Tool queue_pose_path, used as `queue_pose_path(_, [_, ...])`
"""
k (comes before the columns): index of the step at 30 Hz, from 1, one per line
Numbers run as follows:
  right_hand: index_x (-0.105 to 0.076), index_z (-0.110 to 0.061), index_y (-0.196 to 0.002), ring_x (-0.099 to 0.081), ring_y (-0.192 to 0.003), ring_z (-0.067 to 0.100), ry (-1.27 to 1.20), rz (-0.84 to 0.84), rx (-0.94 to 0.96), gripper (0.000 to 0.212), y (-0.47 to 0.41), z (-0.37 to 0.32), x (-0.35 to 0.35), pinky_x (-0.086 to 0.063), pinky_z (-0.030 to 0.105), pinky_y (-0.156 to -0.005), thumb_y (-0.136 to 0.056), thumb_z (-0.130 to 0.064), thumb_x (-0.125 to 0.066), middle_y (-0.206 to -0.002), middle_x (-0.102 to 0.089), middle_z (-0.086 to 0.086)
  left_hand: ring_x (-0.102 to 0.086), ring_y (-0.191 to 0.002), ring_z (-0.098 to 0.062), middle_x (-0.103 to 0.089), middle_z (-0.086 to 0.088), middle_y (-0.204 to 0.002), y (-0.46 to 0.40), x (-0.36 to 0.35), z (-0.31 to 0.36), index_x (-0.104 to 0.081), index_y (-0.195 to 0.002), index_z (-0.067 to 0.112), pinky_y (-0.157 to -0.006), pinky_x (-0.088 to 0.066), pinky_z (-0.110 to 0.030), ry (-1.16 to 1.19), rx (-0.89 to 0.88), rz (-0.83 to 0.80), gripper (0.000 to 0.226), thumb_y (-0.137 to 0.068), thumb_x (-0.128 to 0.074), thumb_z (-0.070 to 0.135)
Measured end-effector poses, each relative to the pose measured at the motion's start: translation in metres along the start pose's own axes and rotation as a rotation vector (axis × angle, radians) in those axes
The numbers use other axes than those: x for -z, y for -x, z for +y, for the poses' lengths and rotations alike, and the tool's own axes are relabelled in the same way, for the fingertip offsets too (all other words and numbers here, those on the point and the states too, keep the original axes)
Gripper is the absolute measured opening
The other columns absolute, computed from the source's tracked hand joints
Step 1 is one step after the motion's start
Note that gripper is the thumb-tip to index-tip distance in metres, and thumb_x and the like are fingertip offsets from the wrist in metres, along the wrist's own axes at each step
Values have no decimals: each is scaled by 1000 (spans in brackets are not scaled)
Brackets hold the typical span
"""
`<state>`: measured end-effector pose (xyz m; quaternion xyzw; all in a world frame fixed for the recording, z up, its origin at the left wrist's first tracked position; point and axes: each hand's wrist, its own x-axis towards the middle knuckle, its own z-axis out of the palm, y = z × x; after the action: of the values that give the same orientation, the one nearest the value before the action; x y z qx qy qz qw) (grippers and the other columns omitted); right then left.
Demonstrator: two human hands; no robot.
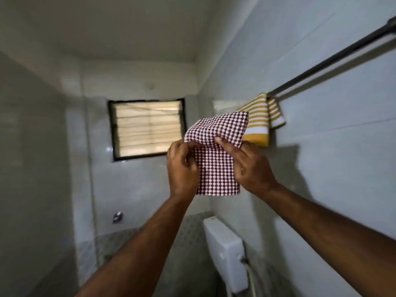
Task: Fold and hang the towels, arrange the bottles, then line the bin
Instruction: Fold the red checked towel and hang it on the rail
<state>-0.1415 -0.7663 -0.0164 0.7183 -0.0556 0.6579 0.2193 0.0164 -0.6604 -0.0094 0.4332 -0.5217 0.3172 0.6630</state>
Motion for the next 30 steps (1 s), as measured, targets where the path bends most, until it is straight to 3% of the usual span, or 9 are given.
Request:
queue_pose_path(4, [-41, -23, -155, -61, -85, 35, 278, -11, 207, 65, -35, 62, 32, -50, 50, -83, -92, -6, -45, -96, -67, 12, -58, -108, -17, -61, -10, -112, -29, -75, 18, -71, -104, 6, -96, -52, -35, 194, -56, 90, 44, -76, -48, -18])
queue_pose_path(8, [-56, -16, -147, -62, -84, 32, 449, 31, 273, 55, -85, 115, 61, -48, 42, -84, -94, -17, -41, -94, -68, 13, -59, -105, -19, -62, -10, -113, -62, -146, 31, -66, -110, 6, -91, -51, -29, 357, -1, 142, 43, -78, -47, -15])
queue_pose_path(13, [-45, -23, -154, -62, -110, 26, 560, -60, 151, 65, -151, 159, 84, -45, 43, -98, -89, -17, -44, -146, -56, 12, -62, -111, -16, -67, -2, -119, -114, -218, 57, -61, -117, 20, -96, -51, -25, 607, 112, 75, 34, -93, -51, -3])
queue_pose_path(16, [-52, -20, -143, -64, -113, 29, 766, -241, -20, 51, -182, 176, 89, -42, 47, -100, -92, -20, -51, -140, -59, 10, -67, -101, -19, -72, -2, -110, -151, -255, 50, -65, -104, 26, -91, -54, -32, 674, 152, -82, 31, -92, -53, 0])
queue_pose_path(18, [-62, -19, -124, -65, -111, 30, 991, -454, -179, 33, -192, 178, 90, -39, 46, -99, -95, -29, -49, -125, -66, 8, -66, -77, -20, -73, -5, -92, -167, -273, 40, -71, -95, 24, -73, -54, -33, 591, 201, -317, 30, -90, -56, -2])
queue_pose_path(20, [-64, -21, -124, -59, -119, 28, 1145, -594, -307, 39, -197, 183, 88, -37, 46, -99, -99, -42, -42, -128, -63, 6, -62, -70, -15, -71, -8, -90, -172, -283, 32, -73, -97, 13, -62, -53, -22, 510, 253, -560, 18, -94, -61, -1])
queue_pose_path(22, [-60, -21, -134, -48, -131, 29, 1244, -657, -303, 50, -203, 189, 84, -34, 49, -104, -100, -50, -37, -141, -55, 7, -65, -79, -11, -71, -5, -97, -173, -286, 27, -72, -103, 5, -63, -53, -13, 515, 253, -623, 11, -97, -63, 3])
queue_pose_path(26, [-62, -23, -133, -58, -123, 26, 1099, -889, -219, 40, -212, 197, 71, -43, 47, -103, -104, -42, -42, -138, -62, 4, -72, -101, -21, -77, -1, -100, -177, -294, 15, -76, -96, 13, -93, -57, -38, 529, 225, -600, 10, -97, -67, 17])
queue_pose_path(30, [-61, -9, -86, -64, -73, 19, 871, -1094, -482, 38, -233, 192, 82, -52, 31, -64, -109, -35, -45, -94, -69, 11, -72, -100, -21, -78, 12, -92, -188, -302, 11, -76, -87, 38, -103, -47, -62, 412, 143, -541, 18, -78, -66, 50])
